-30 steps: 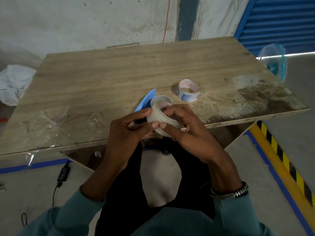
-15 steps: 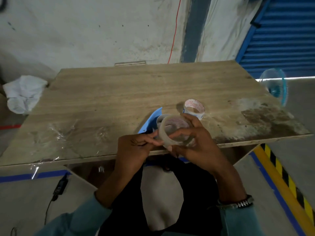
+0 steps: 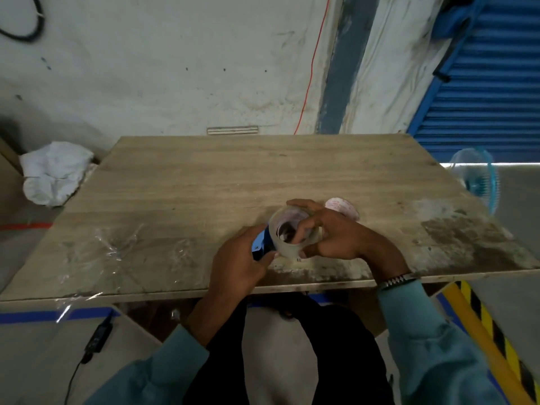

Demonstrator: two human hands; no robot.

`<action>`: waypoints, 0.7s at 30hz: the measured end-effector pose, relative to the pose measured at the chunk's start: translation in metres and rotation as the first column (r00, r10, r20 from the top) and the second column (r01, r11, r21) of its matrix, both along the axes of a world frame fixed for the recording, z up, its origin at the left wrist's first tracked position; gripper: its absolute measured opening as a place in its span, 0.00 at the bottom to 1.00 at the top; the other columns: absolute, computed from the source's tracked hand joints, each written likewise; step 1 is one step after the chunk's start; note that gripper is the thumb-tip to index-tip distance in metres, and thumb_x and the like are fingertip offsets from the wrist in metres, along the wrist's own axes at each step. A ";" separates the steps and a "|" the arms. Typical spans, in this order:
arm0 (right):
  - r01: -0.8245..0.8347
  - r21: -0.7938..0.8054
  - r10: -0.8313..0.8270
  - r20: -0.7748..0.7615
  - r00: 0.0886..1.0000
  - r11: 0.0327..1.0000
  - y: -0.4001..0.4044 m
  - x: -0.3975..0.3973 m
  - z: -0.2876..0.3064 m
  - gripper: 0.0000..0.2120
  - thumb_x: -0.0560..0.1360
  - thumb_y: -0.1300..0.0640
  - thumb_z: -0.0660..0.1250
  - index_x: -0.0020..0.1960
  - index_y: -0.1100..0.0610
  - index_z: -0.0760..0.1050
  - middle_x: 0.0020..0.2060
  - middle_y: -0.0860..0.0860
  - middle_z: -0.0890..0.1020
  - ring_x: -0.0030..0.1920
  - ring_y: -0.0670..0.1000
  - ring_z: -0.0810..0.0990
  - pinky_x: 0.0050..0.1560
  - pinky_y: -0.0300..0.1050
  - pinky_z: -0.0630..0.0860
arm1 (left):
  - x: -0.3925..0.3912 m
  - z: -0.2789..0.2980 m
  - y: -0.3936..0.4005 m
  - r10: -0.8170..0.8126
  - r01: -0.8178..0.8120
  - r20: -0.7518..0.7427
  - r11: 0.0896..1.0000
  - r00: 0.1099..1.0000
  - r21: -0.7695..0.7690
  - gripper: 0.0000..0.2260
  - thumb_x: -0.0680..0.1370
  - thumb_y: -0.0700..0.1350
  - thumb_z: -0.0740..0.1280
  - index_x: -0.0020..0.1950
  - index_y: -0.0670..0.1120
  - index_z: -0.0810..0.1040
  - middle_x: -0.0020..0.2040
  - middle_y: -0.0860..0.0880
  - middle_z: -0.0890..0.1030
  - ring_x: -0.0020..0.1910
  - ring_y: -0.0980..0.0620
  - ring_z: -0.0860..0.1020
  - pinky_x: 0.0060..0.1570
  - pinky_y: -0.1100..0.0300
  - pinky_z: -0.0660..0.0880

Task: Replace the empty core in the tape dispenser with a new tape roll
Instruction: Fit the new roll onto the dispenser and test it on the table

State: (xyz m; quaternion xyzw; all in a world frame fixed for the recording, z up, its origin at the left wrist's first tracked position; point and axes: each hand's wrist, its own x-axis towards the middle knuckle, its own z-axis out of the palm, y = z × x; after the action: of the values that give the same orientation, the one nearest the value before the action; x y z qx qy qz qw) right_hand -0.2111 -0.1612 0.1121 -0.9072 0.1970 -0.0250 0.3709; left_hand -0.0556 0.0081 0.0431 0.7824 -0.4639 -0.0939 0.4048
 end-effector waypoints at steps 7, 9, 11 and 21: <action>-0.024 -0.070 0.018 -0.077 0.997 0.997 -0.003 0.002 -0.018 0.25 0.68 0.69 0.80 0.41 0.37 0.79 0.75 0.45 0.67 0.74 0.44 0.67 0.70 0.33 0.68 | 0.012 0.008 -0.007 -0.014 0.015 -0.056 1.000 0.998 0.019 0.24 0.76 0.40 0.77 0.72 0.49 0.80 0.66 0.49 0.85 0.64 0.48 0.83 0.65 0.58 0.76; -0.013 -0.094 0.007 -0.063 0.998 0.995 -0.002 0.000 -0.027 0.22 0.68 0.68 0.80 0.43 0.39 0.81 0.73 0.44 0.66 0.75 0.46 0.66 0.77 0.43 0.66 | 0.017 0.010 -0.007 -0.047 0.050 -0.084 0.998 0.995 0.026 0.24 0.76 0.38 0.77 0.71 0.50 0.80 0.66 0.50 0.85 0.64 0.50 0.82 0.65 0.58 0.75; -0.005 -0.104 -0.003 -0.084 0.996 0.995 0.001 -0.002 -0.027 0.17 0.69 0.62 0.82 0.49 0.42 0.85 0.74 0.45 0.65 0.77 0.49 0.65 0.79 0.46 0.63 | 0.021 0.010 -0.008 -0.074 0.076 -0.105 0.997 0.992 0.017 0.24 0.75 0.36 0.76 0.70 0.50 0.81 0.65 0.51 0.85 0.63 0.51 0.82 0.65 0.58 0.76; 0.084 -0.023 -0.087 -0.248 0.965 0.996 0.010 0.018 -0.008 0.57 0.67 0.38 0.83 0.85 0.44 0.52 0.85 0.47 0.56 0.84 0.52 0.55 0.78 0.48 0.59 | 0.036 0.003 -0.014 -0.160 0.159 -0.049 0.987 0.986 -0.025 0.24 0.76 0.36 0.77 0.71 0.48 0.80 0.71 0.50 0.80 0.71 0.54 0.75 0.76 0.51 0.70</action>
State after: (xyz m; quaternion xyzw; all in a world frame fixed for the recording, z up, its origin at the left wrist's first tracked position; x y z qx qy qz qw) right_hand -0.1934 -0.1509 0.1043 -0.8962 0.2806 0.0716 0.3361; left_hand -0.0196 -0.0061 0.0460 0.7358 -0.5156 -0.1407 0.4159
